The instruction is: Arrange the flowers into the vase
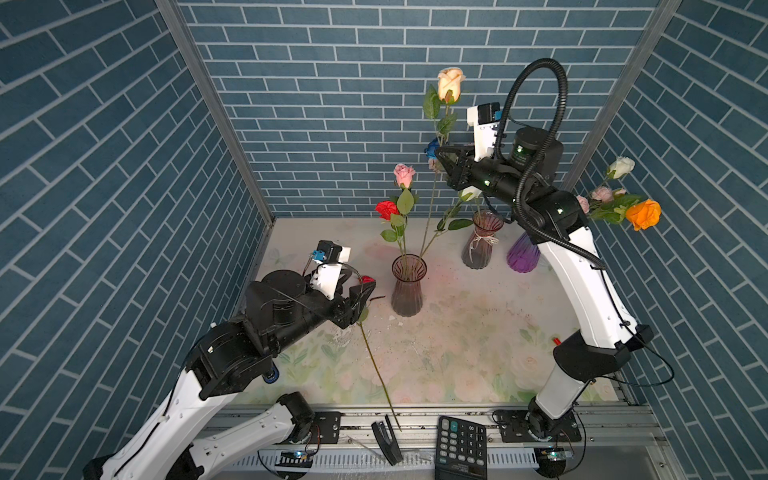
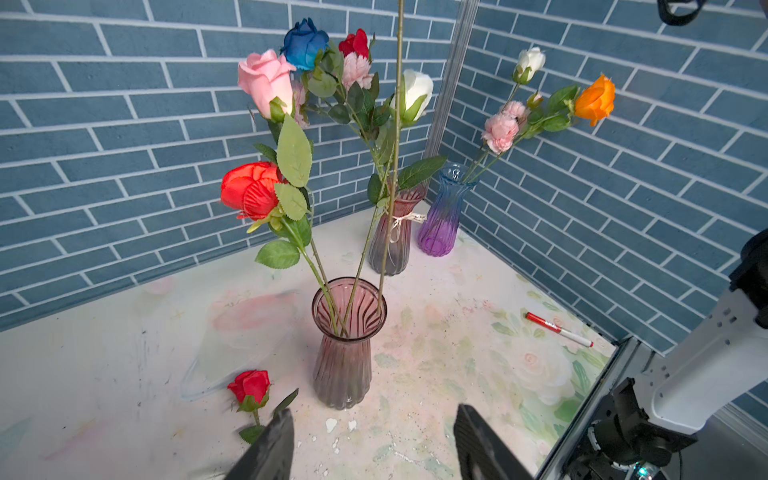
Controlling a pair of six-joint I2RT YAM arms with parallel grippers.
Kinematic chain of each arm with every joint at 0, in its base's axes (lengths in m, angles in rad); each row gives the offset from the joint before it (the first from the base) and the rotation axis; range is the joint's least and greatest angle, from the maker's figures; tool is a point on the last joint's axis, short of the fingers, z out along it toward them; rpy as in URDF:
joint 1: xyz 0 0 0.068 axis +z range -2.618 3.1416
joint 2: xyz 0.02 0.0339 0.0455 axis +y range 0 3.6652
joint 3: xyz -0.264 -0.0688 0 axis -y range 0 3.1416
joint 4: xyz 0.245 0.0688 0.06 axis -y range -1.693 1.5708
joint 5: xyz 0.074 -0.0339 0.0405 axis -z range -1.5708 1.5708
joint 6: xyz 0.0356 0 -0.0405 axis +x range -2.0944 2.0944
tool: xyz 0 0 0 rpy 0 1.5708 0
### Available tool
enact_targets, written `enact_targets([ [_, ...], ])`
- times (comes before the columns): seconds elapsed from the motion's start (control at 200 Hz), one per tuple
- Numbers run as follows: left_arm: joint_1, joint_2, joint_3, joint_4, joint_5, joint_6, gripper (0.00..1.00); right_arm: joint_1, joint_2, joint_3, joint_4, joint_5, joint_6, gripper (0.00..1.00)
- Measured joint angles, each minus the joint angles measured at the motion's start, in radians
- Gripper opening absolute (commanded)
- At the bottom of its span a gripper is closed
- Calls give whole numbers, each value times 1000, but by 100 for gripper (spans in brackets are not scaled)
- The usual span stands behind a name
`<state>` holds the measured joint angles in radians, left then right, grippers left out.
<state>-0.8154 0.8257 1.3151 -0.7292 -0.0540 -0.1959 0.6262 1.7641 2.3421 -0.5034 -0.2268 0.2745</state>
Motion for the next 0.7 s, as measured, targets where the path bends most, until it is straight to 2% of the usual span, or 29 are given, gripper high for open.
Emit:
enact_targets([
  [0.125,0,-5,-18,-16,-9,2,63,0,23,-31,18,-1,1,0],
  [0.45,0,-8,-28,-43,-13,2,63,0,-18,-248,153,-5,45,0],
  [0.565,0,-5,-28,-44,-13,2,63,1,-117,-478,265,0,97,0],
  [0.7,0,10,-28,-44,-10,2,59,2,-181,-627,333,7,134,0],
])
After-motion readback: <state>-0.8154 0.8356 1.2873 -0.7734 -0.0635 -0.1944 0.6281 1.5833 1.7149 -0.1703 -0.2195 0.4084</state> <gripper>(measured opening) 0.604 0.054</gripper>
